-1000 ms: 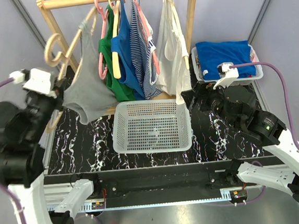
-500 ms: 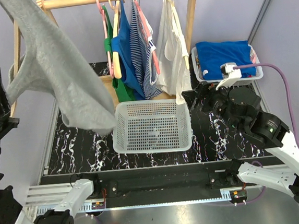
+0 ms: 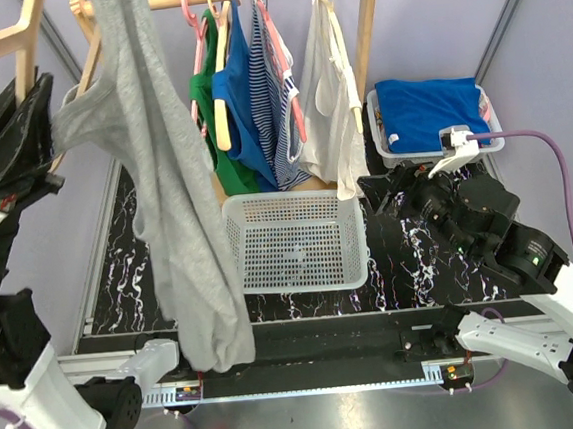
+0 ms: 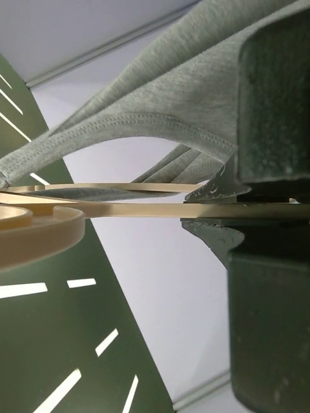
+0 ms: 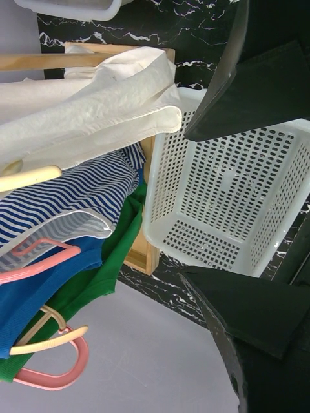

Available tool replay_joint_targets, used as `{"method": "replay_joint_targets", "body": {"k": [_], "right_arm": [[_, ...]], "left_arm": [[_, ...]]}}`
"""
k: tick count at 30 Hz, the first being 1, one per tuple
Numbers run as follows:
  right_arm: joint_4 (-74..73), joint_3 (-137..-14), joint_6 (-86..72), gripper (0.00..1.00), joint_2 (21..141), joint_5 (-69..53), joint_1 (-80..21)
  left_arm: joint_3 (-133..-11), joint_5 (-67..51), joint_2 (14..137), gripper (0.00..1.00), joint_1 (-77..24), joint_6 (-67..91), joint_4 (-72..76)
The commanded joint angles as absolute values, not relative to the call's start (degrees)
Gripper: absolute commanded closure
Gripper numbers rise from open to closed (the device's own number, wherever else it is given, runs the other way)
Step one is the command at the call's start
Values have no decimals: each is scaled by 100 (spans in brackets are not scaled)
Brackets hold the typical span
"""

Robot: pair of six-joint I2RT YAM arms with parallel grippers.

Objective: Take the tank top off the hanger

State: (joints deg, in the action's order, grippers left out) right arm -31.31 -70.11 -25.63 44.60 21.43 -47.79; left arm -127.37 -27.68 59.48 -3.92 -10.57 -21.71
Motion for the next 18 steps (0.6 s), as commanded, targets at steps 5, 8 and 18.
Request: {"method": "replay_joint_targets", "body": {"k": [5, 8, 18], "right_arm": [[-2936, -7014, -2566, 12, 4351, 2268, -4816], [-2944, -7022, -2566, 12, 4316, 2311, -4816], [-2918, -7084, -2531, 13, 4368, 2417, -4816]], "left_arm": [[-12885, -3787, 6477, 94, -360, -343, -1354], [-12885, -3972, 6609, 94, -360, -255, -1345], [-12340, -4868, 6846, 93, -360, -9, -1450]]}}
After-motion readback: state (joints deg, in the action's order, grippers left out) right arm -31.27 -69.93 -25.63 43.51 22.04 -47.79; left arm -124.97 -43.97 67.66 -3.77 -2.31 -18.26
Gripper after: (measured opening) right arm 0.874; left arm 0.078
